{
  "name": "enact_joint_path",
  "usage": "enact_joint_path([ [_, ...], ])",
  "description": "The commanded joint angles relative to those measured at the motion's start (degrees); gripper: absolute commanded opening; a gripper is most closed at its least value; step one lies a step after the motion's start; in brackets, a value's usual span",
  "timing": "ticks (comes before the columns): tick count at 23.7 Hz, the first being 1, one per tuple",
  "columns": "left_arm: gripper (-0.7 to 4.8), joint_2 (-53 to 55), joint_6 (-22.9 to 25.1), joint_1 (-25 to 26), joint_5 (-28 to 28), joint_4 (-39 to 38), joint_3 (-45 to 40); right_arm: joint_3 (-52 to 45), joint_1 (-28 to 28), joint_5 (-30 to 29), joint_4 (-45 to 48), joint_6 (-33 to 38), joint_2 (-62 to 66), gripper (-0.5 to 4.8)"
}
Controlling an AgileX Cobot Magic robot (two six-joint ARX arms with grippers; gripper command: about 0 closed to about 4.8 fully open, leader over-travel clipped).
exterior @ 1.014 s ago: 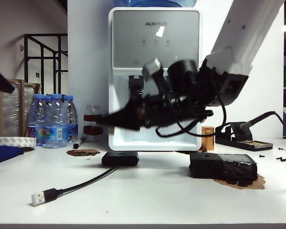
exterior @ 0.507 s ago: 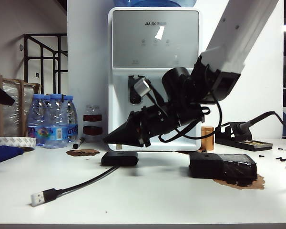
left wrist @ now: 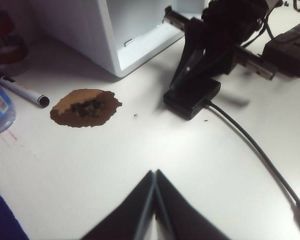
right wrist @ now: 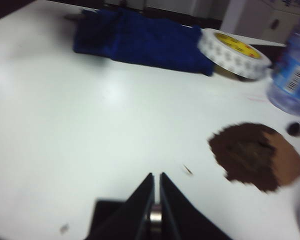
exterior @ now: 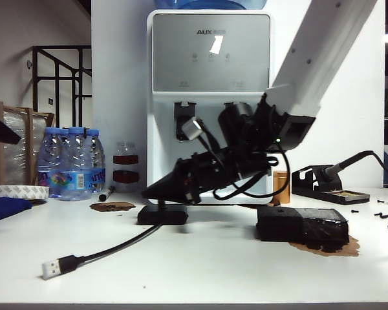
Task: Take the USB flash drive out of the black sponge and insert it into the slot on top of the black USB adpator box.
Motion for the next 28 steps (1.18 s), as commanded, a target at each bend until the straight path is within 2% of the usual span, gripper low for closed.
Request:
enact_joint_path([
  [1, -0.04, 0.04, -0.28, 0.04, 0.22, 0.55, 0.02, 0.35, -1.16, -0.48, -2.16, 0.17, -0.13, -0.02],
  [6, -0.04, 0.09, -0.28, -0.33, 0.22, 0.50, 0.02, 0.33, -1.40, -4.90, -5.29, 0.17, -0.13, -0.02],
  [13, -0.04, 0.09, -0.28, -1.60, 0.07, 0.59, 0.02, 0.46, -0.57, -7.63, -5.31, 1.03, -0.24, -0.02],
  [22, -0.04, 0.09, -0.28, -1.60, 0.07, 0.48, 0.00, 0.79, 0.13, -0.96, -2.89, 0.74, -0.11, -0.02],
  [28, -0.04, 0.09, -0.28, -1.60, 0.15, 0.52, 0.02, 0.81, 0.11, -0.28, -2.97, -0.42, -0.11, -0.02],
])
